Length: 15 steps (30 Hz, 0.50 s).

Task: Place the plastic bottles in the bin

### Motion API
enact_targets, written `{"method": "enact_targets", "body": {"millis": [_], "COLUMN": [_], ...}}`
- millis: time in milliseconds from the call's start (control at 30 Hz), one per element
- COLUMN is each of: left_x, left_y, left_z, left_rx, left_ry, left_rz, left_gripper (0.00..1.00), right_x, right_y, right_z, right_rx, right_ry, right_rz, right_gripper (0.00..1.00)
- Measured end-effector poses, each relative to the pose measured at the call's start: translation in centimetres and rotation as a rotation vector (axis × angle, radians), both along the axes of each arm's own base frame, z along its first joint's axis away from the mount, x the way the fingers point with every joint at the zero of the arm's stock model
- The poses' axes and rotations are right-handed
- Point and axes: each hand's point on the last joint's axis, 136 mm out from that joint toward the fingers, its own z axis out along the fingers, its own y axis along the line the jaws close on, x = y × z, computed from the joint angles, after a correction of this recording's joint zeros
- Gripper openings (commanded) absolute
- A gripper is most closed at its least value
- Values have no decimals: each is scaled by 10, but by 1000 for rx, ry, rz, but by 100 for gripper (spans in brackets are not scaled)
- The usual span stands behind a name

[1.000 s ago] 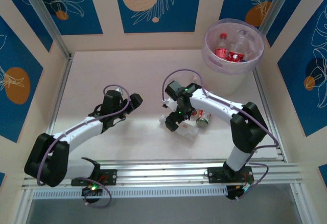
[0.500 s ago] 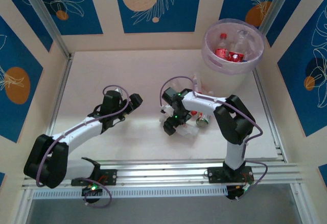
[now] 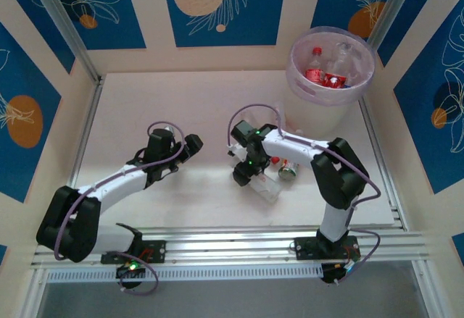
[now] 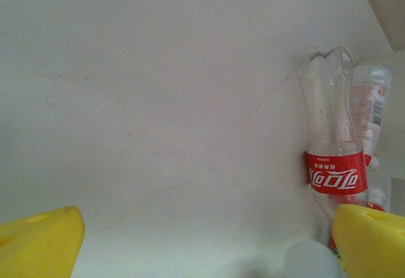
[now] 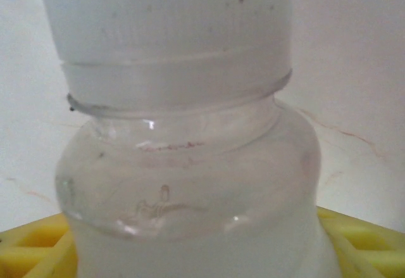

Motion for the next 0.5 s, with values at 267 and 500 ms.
{"method": "enact_targets", "body": {"millis": [267, 500], "left_x": [2, 3], "left_y": [-1, -1], "left_z": [2, 4], "left_rx": [-6, -11], "left_ry": [-10, -17], "left_rz": [-1, -1], "left_gripper": [100, 100], "right_x": [63, 106], "right_y": [-3, -40], "right_z": [156, 316], "right_rx": [246, 417], "right_ry": [-392, -858], "right_rz": [-81, -177], "right_gripper": [66, 66]}}
